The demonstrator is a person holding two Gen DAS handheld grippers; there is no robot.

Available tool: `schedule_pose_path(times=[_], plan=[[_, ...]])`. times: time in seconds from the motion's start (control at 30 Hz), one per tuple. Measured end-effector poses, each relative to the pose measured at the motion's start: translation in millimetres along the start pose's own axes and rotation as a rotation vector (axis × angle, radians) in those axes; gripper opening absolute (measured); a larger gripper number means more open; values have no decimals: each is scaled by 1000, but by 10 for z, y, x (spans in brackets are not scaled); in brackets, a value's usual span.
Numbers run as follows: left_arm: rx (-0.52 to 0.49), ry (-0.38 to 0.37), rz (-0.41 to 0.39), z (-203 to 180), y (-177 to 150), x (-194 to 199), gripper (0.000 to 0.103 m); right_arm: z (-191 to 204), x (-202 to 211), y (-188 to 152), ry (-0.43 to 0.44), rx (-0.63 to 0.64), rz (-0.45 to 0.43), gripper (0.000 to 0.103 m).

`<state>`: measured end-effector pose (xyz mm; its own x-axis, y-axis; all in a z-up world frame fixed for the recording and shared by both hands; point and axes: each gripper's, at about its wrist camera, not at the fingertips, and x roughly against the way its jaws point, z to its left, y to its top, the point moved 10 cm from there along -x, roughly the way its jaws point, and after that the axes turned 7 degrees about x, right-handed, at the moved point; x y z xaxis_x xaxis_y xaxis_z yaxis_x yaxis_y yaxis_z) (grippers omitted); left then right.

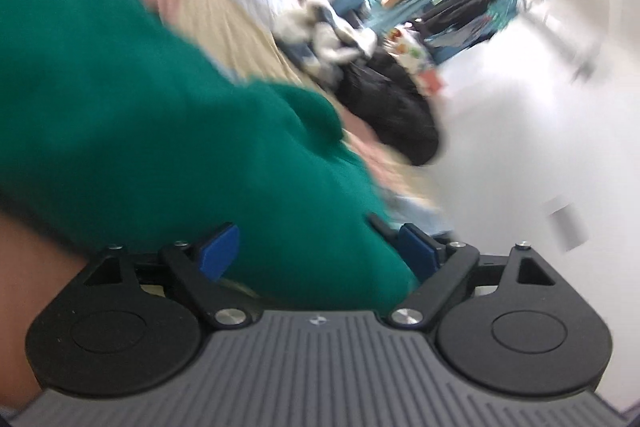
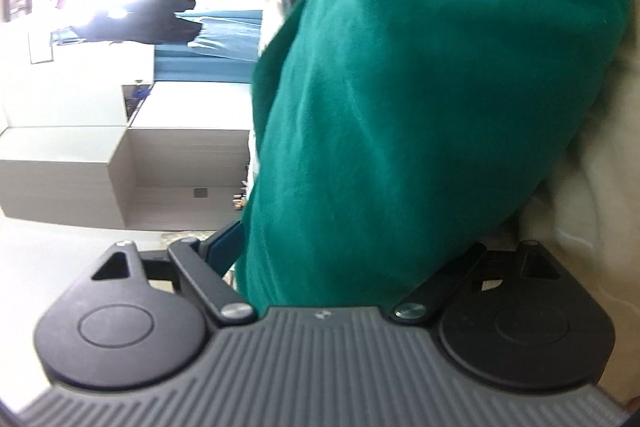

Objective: Fold large clothes

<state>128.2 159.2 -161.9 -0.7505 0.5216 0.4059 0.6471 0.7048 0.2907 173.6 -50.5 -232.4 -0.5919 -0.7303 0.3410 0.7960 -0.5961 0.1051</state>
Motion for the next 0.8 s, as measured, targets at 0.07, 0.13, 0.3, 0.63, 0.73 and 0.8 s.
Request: schedule_pose_path(times=[0.07,0.13,0.3,0.63,0.73,0.8], plan=[[88,-31,18,67,-27,-21,91,25,14,28,15,0,-4,92],[109,14,17,152,-40,-56,91,23,24,45,24,-4,-7,92],[226,76,22,410,-42,-130,91,-64,100,41,39,-18,-15,92],[649,8,-143,1029,194,80,91,-127,147,40,43,-37,-28,91],[673,35,-214,1116,259,185,91,-153,165,46,46,-62,-37,91],[689,35,-243,1117,291,225,91,-159,167,42,42,-68,-41,91]])
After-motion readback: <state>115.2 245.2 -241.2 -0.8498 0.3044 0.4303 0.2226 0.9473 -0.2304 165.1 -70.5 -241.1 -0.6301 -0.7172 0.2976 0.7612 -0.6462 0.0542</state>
